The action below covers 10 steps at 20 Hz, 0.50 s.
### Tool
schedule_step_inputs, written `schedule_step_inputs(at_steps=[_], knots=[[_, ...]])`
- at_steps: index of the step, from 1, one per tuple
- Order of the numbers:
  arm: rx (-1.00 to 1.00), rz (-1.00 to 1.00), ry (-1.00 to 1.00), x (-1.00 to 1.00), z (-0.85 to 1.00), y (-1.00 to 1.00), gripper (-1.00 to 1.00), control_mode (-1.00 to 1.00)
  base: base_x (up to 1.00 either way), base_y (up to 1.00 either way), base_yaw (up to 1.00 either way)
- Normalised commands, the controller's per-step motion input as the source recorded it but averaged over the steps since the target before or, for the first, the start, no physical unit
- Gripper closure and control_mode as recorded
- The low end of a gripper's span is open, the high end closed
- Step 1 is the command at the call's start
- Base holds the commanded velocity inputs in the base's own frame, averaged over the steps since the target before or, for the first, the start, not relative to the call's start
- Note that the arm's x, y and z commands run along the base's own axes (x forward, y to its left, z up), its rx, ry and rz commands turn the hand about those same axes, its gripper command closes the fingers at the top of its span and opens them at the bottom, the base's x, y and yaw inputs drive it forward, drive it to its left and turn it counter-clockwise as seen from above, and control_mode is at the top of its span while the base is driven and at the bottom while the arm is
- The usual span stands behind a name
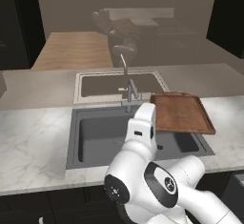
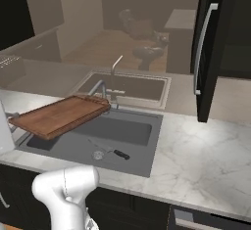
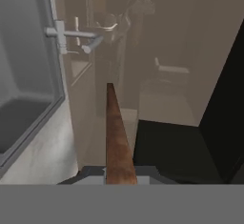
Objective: Move the cutting board and knife to the sink. Then move spray from the cabinet to the counter.
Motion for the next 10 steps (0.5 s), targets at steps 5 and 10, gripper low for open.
schedule_step_inputs(at_steps=[5, 10], knots=[[0.14, -0.04, 0.00, 0.09, -0.35, 0.00, 1.00, -1.00, 0.00, 0.00, 0.00], [0.21, -0.17, 0.00, 0.36, -0.38, 0.06, 1.00, -1.00, 0.00, 0.00, 0.00]])
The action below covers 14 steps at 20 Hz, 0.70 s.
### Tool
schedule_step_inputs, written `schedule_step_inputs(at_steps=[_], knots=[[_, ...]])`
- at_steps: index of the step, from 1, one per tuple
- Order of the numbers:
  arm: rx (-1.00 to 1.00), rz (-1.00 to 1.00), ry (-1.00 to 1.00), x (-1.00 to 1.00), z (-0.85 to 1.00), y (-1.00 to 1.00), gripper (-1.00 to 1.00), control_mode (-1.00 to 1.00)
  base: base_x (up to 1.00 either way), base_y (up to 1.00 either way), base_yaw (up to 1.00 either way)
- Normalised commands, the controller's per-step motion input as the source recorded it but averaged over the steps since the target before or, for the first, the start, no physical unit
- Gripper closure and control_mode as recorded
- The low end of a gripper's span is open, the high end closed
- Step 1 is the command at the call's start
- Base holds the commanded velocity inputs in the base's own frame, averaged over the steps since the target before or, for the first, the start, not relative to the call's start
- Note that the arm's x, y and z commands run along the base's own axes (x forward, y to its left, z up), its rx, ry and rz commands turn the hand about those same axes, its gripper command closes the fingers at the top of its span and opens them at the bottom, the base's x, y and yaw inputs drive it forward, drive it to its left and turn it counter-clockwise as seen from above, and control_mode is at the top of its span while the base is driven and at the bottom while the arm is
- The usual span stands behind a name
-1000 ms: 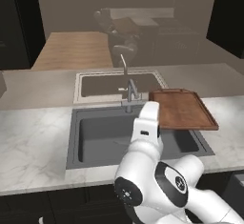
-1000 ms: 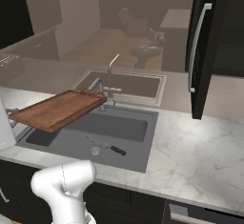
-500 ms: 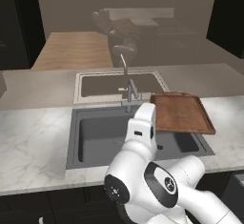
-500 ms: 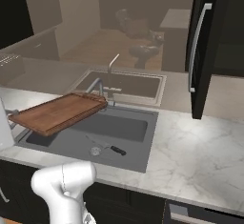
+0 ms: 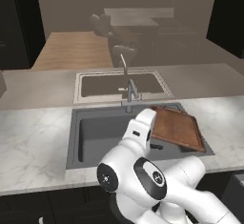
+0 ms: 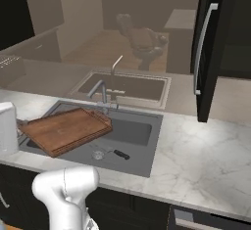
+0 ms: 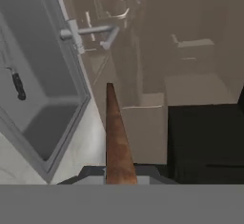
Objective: Move the cutting board and knife to the sink. Then move spray from the cabinet to the counter.
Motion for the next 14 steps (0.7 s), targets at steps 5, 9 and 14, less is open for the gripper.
schedule_step_inputs(at_steps=[5, 9, 14], knots=[[0.08, -0.26, 0.00, 0.57, -0.24, 0.17, 1.00, -1.00, 0.00, 0.00, 0.00], [0.03, -0.30, 0.00, 0.58, -0.15, 0.27, 1.00, -1.00, 0.00, 0.00, 0.00], [0.01, -0.21, 0.00, 0.50, -0.11, 0.09, 1.00, -1.00, 0.00, 0.00, 0.00]])
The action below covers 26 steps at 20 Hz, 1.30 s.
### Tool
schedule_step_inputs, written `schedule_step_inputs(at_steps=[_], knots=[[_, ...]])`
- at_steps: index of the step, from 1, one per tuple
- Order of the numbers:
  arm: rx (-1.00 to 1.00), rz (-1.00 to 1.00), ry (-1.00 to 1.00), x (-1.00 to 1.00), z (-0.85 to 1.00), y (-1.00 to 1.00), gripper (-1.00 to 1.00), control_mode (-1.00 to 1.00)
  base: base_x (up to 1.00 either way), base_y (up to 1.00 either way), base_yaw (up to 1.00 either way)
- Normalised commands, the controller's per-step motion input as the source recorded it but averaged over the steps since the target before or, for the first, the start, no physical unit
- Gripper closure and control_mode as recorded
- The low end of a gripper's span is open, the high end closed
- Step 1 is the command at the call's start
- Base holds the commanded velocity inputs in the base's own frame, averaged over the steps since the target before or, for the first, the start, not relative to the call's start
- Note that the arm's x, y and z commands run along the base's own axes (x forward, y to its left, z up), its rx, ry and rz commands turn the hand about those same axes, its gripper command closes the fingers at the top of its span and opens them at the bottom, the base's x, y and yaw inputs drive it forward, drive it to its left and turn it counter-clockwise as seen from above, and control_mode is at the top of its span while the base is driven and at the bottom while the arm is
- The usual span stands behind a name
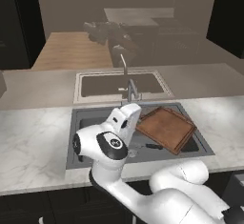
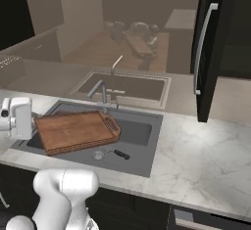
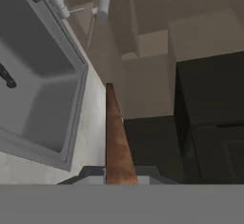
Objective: Move the cutting board and knife to the sink. Then move spray from the cabinet to the counter.
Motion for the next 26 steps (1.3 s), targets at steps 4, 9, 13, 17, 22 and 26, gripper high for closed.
schedule_step_inputs(at_steps=[4, 9, 13, 17, 22, 26], knots=[[0.00, -0.06, 0.02, 0.47, -0.03, 0.04, 1.00, -1.00, 0.00, 0.00, 0.00], [0.03, 0.00, 0.00, 0.30, 0.00, -0.04, 1.00, -1.00, 0.00, 0.00, 0.00], [0.20, 0.08, 0.01, 0.18, -0.03, -0.06, 1.00, -1.00, 0.00, 0.00, 0.00], [0.16, 0.03, 0.03, 0.26, -0.18, 0.00, 1.00, -1.00, 0.00, 0.00, 0.00], [0.15, 0.00, 0.00, 0.18, -0.18, 0.00, 1.00, -1.00, 0.00, 0.00, 0.00], [0.07, 0.00, 0.00, 0.26, -0.12, 0.00, 1.00, -1.00, 0.00, 0.00, 0.00]])
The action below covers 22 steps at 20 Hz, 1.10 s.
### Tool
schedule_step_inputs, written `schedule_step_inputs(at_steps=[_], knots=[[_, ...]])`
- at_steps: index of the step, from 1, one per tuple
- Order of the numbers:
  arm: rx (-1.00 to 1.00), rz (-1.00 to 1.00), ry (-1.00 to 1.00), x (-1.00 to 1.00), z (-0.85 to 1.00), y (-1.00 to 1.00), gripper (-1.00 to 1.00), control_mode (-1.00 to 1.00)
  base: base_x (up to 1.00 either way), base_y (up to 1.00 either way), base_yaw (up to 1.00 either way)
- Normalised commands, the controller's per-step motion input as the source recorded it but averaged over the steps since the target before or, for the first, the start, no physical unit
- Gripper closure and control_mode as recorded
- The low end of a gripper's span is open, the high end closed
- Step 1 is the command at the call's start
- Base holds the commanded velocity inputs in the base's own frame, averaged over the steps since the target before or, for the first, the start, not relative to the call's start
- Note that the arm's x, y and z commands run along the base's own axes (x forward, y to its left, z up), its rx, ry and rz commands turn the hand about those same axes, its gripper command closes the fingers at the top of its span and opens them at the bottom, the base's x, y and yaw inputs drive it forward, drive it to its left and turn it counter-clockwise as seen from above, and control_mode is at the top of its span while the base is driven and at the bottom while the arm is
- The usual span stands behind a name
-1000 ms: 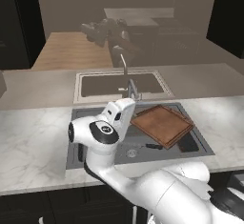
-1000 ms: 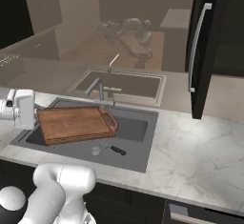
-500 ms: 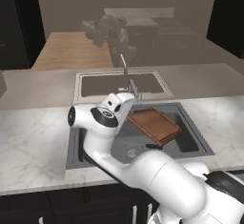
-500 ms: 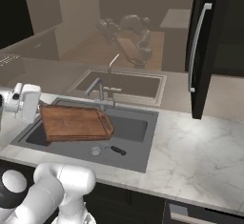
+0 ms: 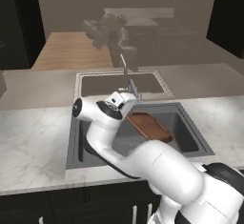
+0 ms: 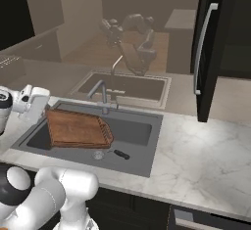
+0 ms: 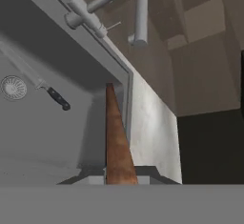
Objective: Move the cutting board and knife to the sink. Then move spray from the cabinet to the counter.
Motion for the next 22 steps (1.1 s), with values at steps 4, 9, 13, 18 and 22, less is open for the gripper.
schedule_step_inputs(at_steps=[4, 9, 13, 18, 22], knots=[[0.01, -0.01, 0.01, 0.30, -0.12, -0.04, 1.00, -1.00, 0.00, 0.00, 0.00], [0.00, -0.02, 0.07, 0.26, -0.08, -0.16, 1.00, -1.00, 0.00, 0.00, 0.00], [0.02, -0.02, 0.08, 0.26, -0.16, -0.18, 1.00, -1.00, 0.00, 0.00, 0.00], [0.04, -0.01, 0.05, 0.10, -0.12, -0.18, 1.00, -1.00, 0.00, 0.00, 0.00], [0.03, 0.00, 0.01, 0.02, -0.21, -0.11, 1.00, -1.00, 0.00, 0.00, 0.00]])
